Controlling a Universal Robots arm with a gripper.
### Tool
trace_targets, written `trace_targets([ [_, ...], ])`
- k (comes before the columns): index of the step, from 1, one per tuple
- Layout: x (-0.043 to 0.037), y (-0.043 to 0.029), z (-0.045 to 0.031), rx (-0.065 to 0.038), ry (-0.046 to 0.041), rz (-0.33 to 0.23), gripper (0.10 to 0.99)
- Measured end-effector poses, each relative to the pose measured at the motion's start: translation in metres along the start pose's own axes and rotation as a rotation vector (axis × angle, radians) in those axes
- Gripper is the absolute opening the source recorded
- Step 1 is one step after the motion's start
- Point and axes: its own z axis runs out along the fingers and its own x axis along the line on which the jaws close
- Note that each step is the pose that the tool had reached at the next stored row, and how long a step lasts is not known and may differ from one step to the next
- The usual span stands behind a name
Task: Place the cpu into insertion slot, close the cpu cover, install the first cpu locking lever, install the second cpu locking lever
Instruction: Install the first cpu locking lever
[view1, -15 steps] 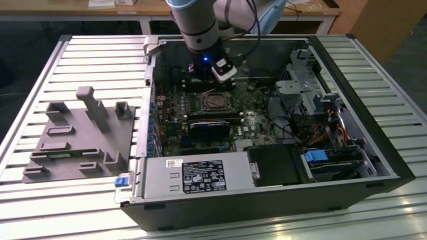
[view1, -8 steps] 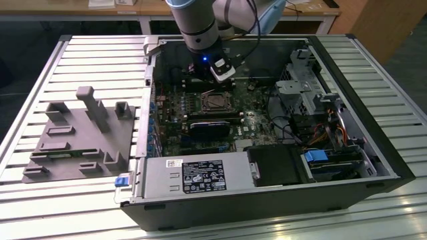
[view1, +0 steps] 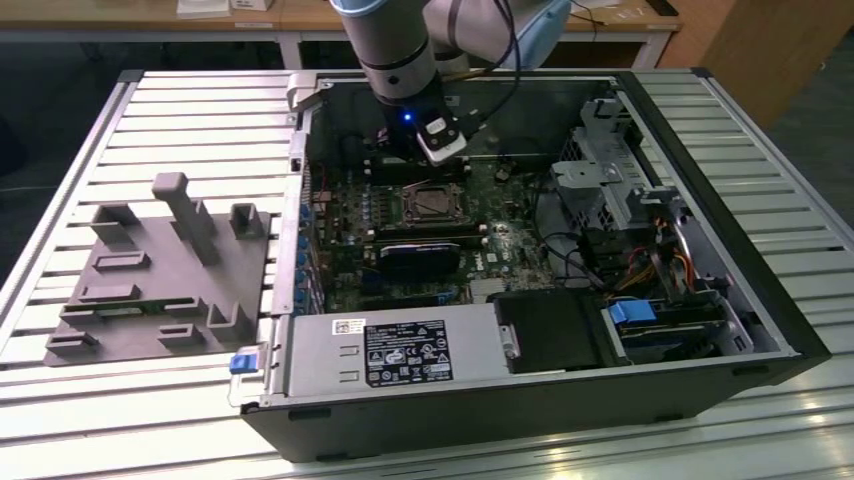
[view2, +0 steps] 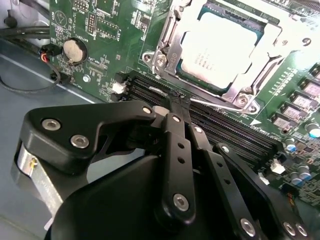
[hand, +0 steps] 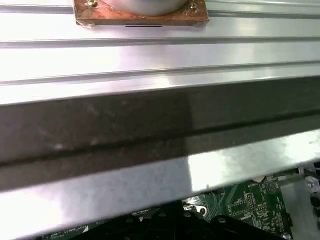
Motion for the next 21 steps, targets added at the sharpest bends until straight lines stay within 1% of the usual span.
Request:
trace_targets([
  [3,0.0005,0.0003,0.0014,0.008,-0.0055,0.019,0.102],
  [8,0.0015,0.0013,0.0042,0.016,-0.0118,0.043,0.102],
  [21,0.0039,0.003,0.0109,0.035,-0.0238,0.086,0.102],
])
